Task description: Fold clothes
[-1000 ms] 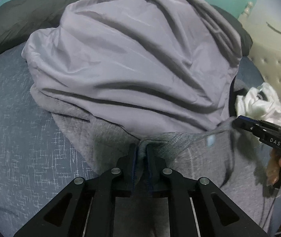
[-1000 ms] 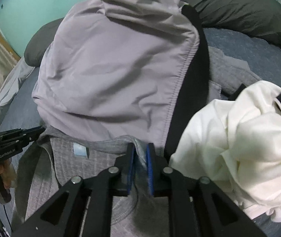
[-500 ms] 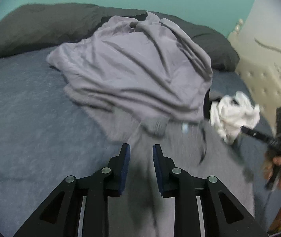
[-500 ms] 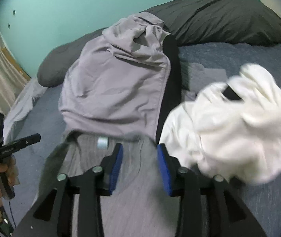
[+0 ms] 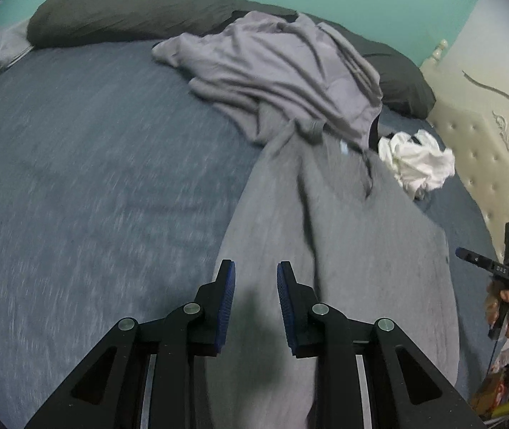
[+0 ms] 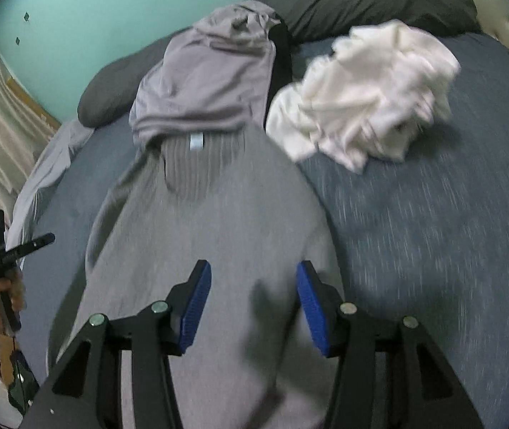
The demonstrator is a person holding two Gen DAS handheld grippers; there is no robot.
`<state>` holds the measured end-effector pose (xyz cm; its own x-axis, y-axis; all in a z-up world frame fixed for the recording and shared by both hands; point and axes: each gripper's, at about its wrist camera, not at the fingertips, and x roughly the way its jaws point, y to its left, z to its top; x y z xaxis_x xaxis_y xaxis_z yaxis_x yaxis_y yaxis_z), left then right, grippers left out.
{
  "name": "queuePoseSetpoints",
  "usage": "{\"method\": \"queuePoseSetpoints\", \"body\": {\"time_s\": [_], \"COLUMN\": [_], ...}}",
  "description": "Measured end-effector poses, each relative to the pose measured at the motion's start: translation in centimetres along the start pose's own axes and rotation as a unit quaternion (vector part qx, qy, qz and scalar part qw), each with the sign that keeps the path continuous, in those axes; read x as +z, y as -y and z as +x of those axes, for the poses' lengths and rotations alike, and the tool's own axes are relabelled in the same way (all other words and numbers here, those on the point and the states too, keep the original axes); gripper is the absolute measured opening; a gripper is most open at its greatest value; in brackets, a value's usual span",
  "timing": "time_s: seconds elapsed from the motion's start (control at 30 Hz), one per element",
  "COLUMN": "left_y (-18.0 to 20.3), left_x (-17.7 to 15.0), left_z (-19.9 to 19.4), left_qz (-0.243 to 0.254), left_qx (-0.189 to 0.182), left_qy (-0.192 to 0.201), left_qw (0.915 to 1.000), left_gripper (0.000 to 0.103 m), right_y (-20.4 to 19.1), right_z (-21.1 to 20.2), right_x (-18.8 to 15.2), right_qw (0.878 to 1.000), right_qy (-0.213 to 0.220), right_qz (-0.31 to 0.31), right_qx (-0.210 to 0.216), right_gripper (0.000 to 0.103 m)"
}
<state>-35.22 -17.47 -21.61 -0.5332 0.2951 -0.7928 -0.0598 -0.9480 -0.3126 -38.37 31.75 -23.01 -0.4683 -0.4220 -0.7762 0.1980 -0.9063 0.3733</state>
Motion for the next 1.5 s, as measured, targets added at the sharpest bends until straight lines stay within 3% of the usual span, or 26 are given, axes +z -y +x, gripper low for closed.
{"method": "queuePoseSetpoints", "body": {"time_s": [0.4,1.07,1.23,1.37,1.43,1.5], "left_y": [-0.9,-0.5,0.0,0.4,0.4,0.6], "left_x": [-8.2,-14.7,-15.5,-16.0,-16.2,-16.4], "left_z": [-2.4,-4.5,-4.2,-3.5,-3.4,-3.4], "left_qz": [-0.018,-0.015,-0.009,-0.006,-0.003,0.004], "left_qx": [-0.004,-0.023,-0.032,-0.033,-0.035,-0.033], "left_qy": [-0.029,-0.073,-0.083,-0.091,-0.093,-0.094], "left_qw": [0.9994,0.9969,0.9960,0.9953,0.9950,0.9950], "left_gripper": [0.027,0.027,0.026,0.025,0.014,0.009], "right_y": [0.7,-1.4,-2.1,-2.2,-2.2,-2.3], "right_z": [-3.2,-5.0,-4.8,-4.4,-4.3,-4.3], "right_x": [-9.1,-13.6,-14.1,-14.5,-14.7,-14.8], "right_qw": [0.999,0.998,0.997,0.997,0.997,0.997], "right_qy": [-0.029,-0.061,-0.077,-0.082,-0.082,-0.082], "right_qz": [0.042,0.022,0.002,0.000,0.000,0.000], "right_qx": [-0.012,-0.001,-0.007,0.000,0.004,0.008], "right_gripper": [0.051,0.051,0.041,0.024,0.020,0.013]}}
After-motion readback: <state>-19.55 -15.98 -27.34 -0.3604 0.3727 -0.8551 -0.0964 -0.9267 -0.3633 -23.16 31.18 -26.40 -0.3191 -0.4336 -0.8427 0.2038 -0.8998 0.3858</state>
